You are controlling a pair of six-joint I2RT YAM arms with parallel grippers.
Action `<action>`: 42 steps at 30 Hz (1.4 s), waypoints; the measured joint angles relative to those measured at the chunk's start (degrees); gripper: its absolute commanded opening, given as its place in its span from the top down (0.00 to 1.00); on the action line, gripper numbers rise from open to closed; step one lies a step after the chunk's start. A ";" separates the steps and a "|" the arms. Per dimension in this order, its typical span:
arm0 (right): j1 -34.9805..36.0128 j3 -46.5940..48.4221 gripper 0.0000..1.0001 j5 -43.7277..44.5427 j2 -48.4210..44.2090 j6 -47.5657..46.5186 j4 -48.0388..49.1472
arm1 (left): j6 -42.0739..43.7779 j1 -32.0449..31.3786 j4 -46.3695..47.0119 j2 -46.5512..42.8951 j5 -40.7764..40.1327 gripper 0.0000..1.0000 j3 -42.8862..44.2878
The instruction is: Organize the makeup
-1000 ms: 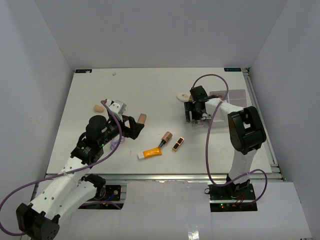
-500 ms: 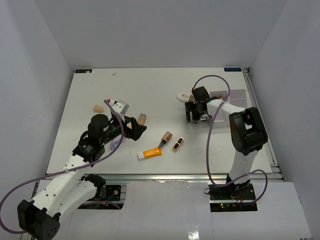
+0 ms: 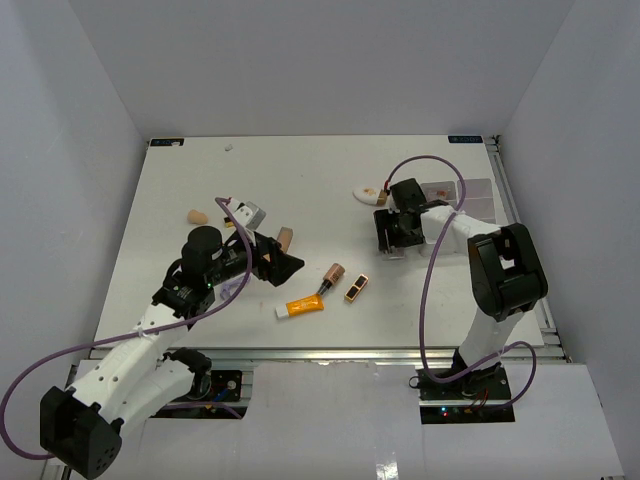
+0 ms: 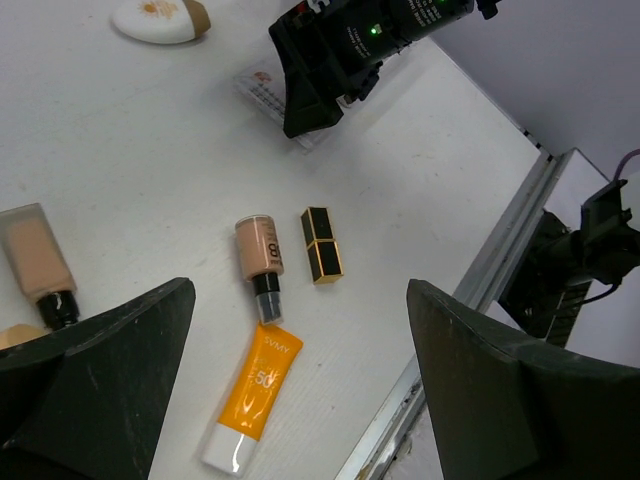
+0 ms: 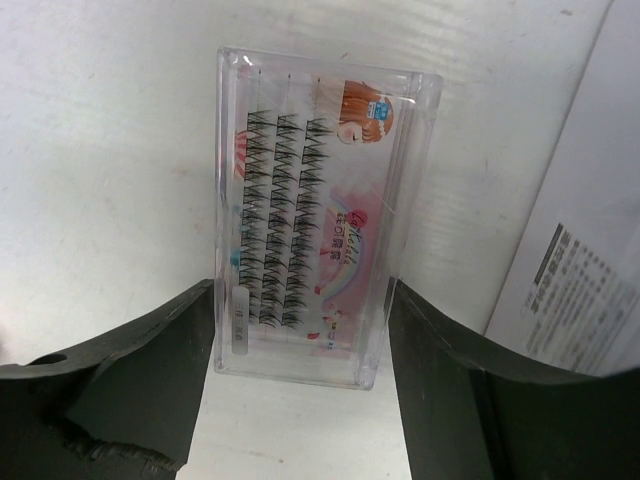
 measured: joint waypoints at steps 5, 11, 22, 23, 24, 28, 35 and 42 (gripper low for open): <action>0.00 -2.06 0.76 -4.12 -6.21 -3.28 -0.55 | -6.42 0.00 6.74 4.59 4.98 0.04 -1.45; 0.00 -6.76 0.84 -14.28 -18.79 -12.94 0.06 | -19.24 -0.13 20.34 14.32 10.11 0.07 -4.20; 0.31 -14.66 0.86 -26.56 -34.43 -27.72 0.72 | -28.46 -8.45 32.77 30.32 7.26 0.06 3.56; 0.32 -15.08 0.86 -26.90 -34.71 -28.15 0.67 | -28.67 -9.20 33.36 31.63 6.58 0.07 4.74; 0.33 -15.50 0.85 -27.19 -35.04 -28.51 0.67 | -28.89 -9.95 33.88 32.83 5.89 0.07 5.81; 0.33 -16.74 0.85 -27.73 -36.98 -29.09 0.88 | -29.96 -12.41 35.71 36.75 2.26 0.11 8.63; 0.33 -16.82 0.85 -28.26 -39.06 -28.81 1.97 | -31.04 -14.86 36.44 41.39 -3.20 0.18 10.15; 0.33 -16.82 0.85 -29.04 -39.19 -27.67 2.36 | -31.37 -15.71 36.78 43.70 -5.94 0.35 12.66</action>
